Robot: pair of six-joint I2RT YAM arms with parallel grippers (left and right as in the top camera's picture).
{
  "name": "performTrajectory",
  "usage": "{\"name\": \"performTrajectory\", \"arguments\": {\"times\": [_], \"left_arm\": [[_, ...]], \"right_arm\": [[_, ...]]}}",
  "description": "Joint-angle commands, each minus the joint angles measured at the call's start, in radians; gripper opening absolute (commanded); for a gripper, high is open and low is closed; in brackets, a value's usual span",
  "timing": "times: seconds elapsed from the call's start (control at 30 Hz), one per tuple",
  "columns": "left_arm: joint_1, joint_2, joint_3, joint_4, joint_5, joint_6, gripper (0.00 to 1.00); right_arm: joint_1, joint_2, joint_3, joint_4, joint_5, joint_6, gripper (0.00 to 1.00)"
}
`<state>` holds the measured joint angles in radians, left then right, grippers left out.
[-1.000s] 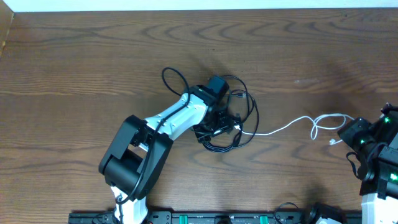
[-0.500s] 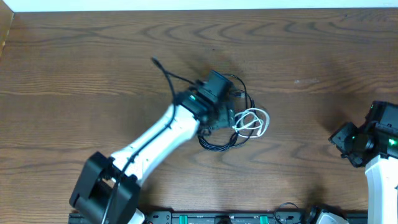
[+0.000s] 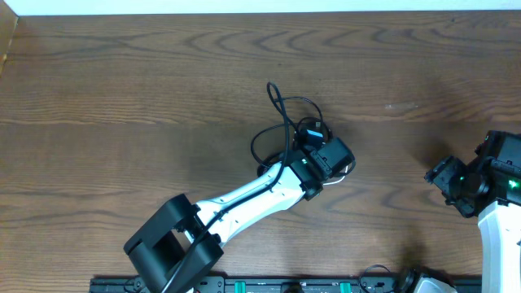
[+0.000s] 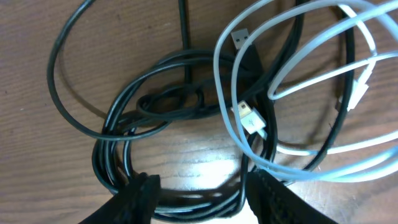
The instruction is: Untangle cables
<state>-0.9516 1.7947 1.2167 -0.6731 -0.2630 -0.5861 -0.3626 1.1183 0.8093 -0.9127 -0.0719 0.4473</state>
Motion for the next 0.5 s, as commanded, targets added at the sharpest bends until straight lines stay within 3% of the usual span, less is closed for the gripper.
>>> {"name": "performTrajectory", "arguments": {"times": [0.0,0.1,0.2,0.37,0.47], "left_arm": [[-0.016,0.020,-0.007,0.009,-0.045,0.006,0.50],[-0.024,0.023,-0.007,0.020,-0.045,0.006,0.50],[-0.041,0.024,-0.007,0.023,-0.045,0.006,0.59],[-0.022,0.005,-0.006,-0.004,-0.045,-0.079,0.59],[0.002,-0.035,-0.006,-0.014,-0.040,-0.092,0.59]], "right_arm": [[-0.004,0.000,0.017,-0.001,-0.021,-0.018,0.73],[-0.004,0.000,0.017,-0.005,-0.021,-0.019,0.74],[-0.004,0.000,0.017,-0.005,-0.037,-0.027,0.75],[0.020,0.012,0.010,-0.015,-0.439,-0.259,0.78],[0.083,0.046,-0.025,-0.031,-0.540,-0.263,0.74]]}}
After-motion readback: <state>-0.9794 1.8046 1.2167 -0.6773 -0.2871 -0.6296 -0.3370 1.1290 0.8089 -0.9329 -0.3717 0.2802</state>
